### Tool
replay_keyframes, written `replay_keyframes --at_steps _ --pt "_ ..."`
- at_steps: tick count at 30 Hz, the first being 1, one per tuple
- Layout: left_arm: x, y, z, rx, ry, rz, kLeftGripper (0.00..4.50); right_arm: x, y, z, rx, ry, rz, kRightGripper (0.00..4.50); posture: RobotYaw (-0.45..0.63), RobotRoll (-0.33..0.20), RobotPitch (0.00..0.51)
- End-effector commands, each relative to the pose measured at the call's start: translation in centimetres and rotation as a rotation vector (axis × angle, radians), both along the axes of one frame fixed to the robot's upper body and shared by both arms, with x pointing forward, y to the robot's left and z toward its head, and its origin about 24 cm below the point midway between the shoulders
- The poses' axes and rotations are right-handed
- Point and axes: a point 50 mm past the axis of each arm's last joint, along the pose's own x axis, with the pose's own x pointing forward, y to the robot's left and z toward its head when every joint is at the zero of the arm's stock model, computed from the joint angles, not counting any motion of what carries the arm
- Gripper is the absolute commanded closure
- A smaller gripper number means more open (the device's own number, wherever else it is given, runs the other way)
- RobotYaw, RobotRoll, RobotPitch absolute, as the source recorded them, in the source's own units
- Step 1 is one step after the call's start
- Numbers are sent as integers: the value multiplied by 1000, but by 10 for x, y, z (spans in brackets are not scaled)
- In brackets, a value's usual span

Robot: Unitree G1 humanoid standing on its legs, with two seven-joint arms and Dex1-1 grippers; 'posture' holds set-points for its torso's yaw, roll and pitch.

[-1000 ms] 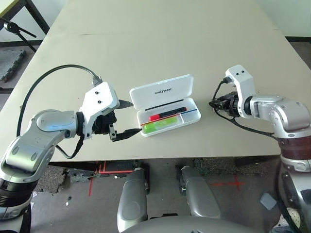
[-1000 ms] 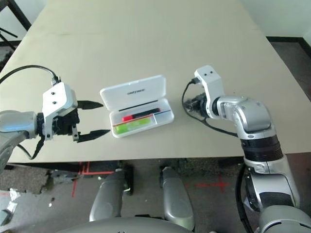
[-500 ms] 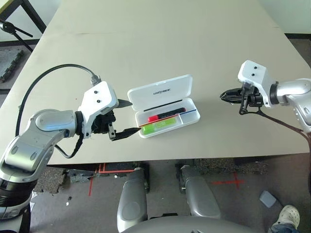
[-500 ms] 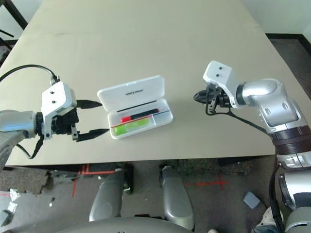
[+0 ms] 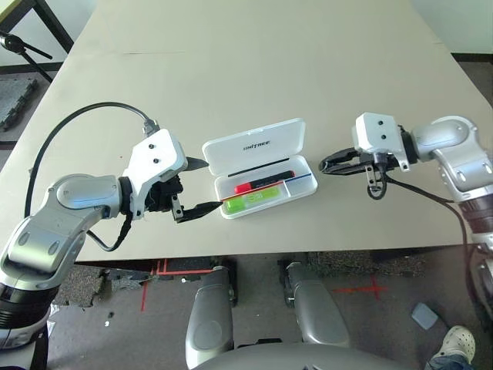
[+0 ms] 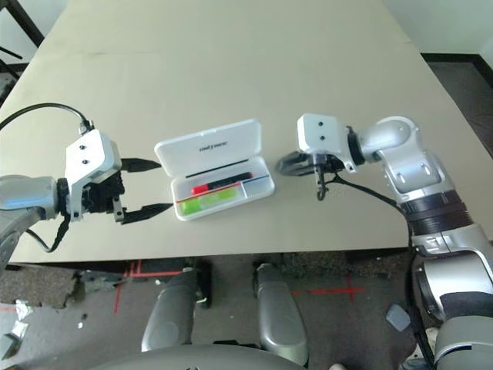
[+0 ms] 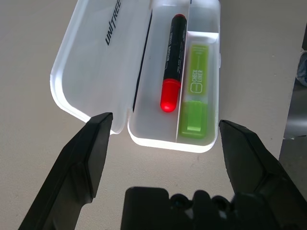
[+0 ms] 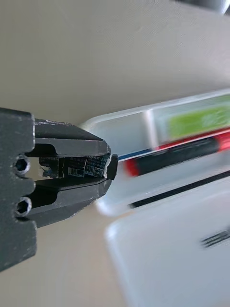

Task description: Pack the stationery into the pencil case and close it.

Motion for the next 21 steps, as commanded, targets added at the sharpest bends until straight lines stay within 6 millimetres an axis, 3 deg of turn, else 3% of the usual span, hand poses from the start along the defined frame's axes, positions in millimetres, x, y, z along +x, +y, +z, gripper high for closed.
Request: replay_keyframes --at_steps 1,7,21 --pt "-2 0 -1 22 -1 0 0 -1 11 -3 -13 -32 68 4185 32 0 228" --pt "-4 1 -1 24 -2 9 0 -2 28 -9 -1 -67 116 4185 51 0 225" --pt "-3 1 -1 27 -7 18 0 -4 30 -24 -74 -45 146 4185 51 0 221"
